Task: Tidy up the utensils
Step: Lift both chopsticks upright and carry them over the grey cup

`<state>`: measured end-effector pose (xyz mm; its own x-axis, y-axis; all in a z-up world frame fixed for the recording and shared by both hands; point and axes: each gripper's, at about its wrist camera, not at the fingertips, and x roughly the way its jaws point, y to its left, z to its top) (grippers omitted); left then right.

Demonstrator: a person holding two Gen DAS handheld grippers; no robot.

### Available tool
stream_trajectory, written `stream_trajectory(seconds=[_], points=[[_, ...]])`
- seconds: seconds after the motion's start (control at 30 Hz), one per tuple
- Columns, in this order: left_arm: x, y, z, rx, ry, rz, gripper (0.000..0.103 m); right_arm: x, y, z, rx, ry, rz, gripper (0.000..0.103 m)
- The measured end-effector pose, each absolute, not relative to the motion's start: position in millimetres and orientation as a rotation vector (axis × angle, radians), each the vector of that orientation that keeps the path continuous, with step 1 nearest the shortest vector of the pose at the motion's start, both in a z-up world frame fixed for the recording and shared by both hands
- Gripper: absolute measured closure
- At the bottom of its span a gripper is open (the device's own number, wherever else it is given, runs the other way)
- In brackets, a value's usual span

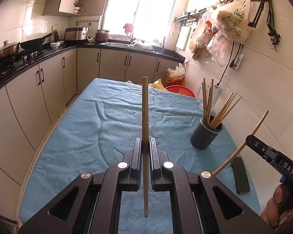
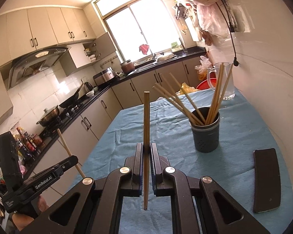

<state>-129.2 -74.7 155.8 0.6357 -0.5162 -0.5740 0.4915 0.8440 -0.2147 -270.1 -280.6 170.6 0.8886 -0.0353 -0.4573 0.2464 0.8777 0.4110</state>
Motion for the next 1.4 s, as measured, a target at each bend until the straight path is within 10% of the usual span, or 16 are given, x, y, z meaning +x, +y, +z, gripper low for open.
stream_trajectory(seconds=[1.4], points=[[-136, -243, 246, 0.042, 0.554, -0.813, 0.096, -337, -415, 228, 0.579, 0.242, -0.351, 0.096]])
